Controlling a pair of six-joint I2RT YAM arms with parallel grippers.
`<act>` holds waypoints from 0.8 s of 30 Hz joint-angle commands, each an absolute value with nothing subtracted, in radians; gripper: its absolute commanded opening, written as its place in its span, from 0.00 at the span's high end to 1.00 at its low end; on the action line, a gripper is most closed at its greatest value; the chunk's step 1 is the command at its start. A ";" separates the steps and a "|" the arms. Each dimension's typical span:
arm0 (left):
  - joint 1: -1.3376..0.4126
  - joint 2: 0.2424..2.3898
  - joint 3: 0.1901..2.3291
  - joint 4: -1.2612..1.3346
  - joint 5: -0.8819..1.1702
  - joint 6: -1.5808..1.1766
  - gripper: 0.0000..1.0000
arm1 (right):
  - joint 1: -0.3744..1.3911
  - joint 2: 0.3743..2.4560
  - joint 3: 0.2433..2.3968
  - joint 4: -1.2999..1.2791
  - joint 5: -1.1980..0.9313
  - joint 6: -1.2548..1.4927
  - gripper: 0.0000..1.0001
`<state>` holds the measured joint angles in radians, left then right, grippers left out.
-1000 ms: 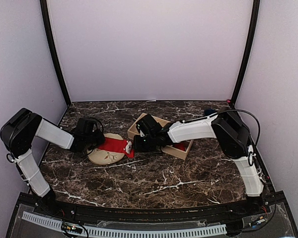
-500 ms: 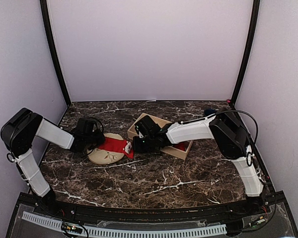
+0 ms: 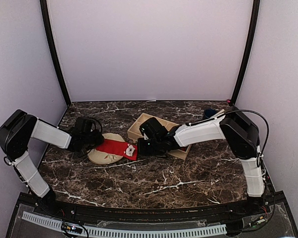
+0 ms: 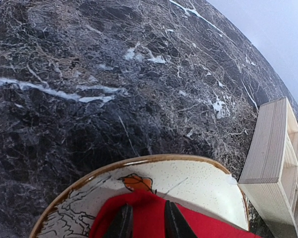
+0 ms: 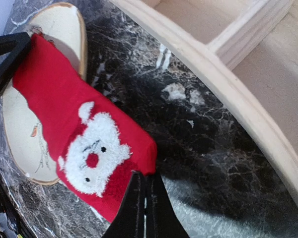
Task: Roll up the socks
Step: Pick up the sock from the center of the board, then place the sock at the center of the board.
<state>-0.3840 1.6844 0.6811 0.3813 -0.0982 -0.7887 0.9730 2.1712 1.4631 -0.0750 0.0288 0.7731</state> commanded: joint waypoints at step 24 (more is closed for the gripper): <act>-0.749 1.279 0.511 0.215 -0.106 -0.659 0.66 | 1.302 1.768 0.988 -0.281 0.433 1.028 0.96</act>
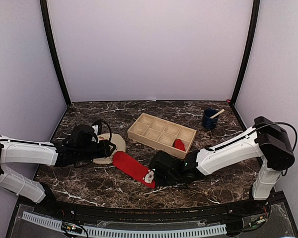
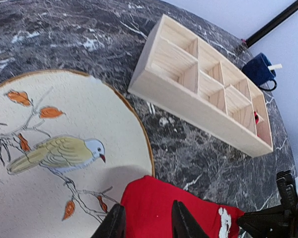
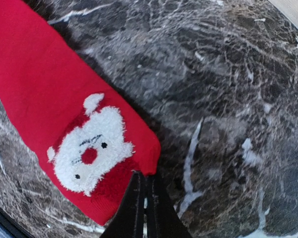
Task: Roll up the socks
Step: Place the sock at the center of the board.
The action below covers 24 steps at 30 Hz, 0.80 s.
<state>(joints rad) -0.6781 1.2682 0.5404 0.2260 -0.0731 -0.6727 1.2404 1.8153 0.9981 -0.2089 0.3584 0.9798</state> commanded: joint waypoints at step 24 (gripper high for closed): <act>-1.105 1.315 0.577 0.171 -0.384 -0.596 0.02 | 1.501 1.182 0.657 0.340 1.004 0.283 0.19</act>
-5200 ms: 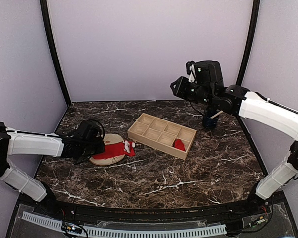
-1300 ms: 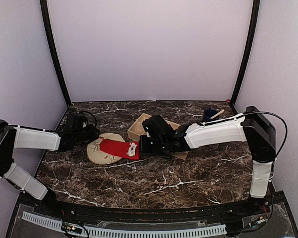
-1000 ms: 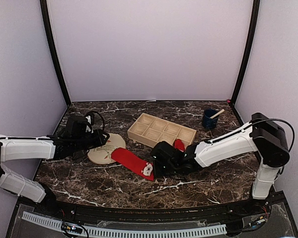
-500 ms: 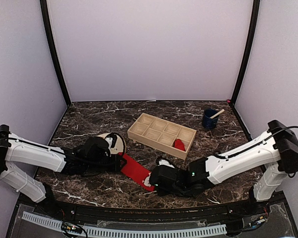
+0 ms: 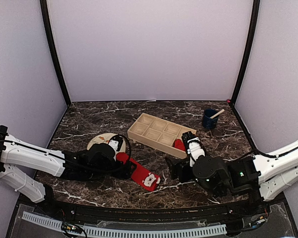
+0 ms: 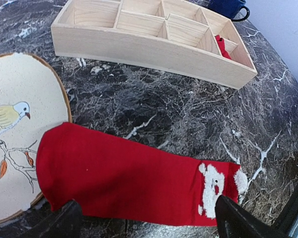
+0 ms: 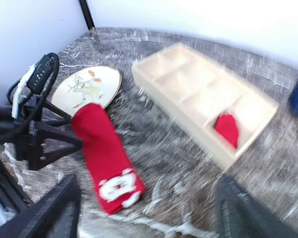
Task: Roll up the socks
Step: Place the sock at the center of the board, then rotate the sock at the center of the board.
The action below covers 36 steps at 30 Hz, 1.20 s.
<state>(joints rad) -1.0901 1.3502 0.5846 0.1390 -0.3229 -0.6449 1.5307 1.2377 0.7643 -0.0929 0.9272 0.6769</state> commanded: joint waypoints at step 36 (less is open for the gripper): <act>-1.138 1.518 0.691 0.005 -0.313 -0.676 0.49 | 1.277 1.828 1.009 -0.099 0.279 0.438 1.00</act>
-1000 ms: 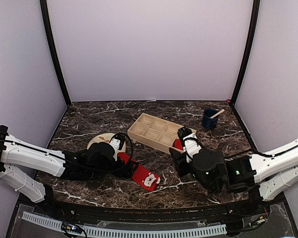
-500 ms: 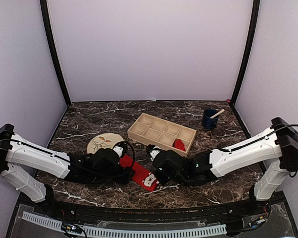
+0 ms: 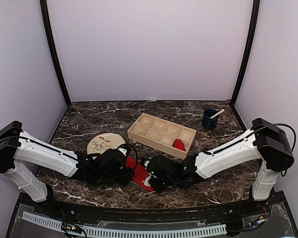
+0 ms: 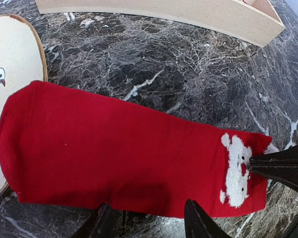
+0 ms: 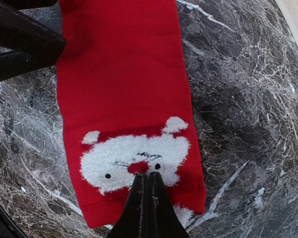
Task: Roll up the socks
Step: Rotate the sock at the center of the board.
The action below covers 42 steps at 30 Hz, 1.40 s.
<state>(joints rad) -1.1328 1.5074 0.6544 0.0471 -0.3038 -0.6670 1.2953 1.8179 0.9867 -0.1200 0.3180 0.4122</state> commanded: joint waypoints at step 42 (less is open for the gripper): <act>-1.002 1.794 0.877 0.161 -0.010 -0.416 0.49 | 1.355 1.744 0.907 -0.164 0.175 0.733 1.00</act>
